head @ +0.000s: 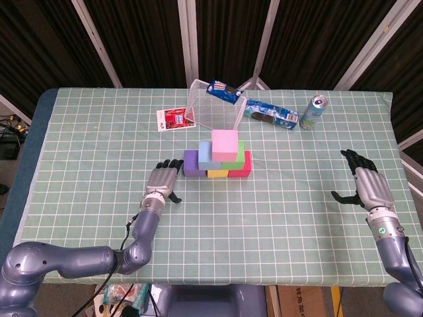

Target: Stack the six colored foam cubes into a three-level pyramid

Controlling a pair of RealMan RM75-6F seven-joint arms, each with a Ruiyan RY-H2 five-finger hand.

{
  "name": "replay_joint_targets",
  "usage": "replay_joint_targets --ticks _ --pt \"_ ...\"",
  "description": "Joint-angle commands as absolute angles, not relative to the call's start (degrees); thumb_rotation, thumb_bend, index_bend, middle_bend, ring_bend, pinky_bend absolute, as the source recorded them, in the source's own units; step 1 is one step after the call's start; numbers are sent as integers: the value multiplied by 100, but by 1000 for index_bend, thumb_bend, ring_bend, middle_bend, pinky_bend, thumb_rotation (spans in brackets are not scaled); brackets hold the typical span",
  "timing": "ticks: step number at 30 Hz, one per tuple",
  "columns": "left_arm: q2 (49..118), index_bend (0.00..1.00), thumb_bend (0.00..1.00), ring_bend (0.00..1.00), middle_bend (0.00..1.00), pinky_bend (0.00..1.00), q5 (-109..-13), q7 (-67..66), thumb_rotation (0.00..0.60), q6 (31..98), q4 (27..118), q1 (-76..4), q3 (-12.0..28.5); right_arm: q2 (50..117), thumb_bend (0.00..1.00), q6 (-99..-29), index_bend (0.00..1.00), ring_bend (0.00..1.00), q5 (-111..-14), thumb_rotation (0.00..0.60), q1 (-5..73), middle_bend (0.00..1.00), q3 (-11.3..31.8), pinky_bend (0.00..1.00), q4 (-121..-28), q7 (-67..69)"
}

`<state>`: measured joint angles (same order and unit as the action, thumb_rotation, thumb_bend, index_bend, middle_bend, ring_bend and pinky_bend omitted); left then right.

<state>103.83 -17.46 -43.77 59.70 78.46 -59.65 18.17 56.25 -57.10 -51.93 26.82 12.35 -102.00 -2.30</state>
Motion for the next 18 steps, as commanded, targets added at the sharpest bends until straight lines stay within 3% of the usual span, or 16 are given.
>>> replay_joint_targets --ticks 1,18 --pt "10392 0 169 2 44 75 -1747 -4378 600 5962 7833 -5969 1821 5629 288 -5700 0 0 -5197 600 2685 0 1232 0 -10192 -230" --pt "10460 0 169 2 44 75 -1764 -4395 600 5909 7744 -6008 1852 5652 288 -5706 0 0 -5192 600 2684 0 1215 0 -10184 -254"
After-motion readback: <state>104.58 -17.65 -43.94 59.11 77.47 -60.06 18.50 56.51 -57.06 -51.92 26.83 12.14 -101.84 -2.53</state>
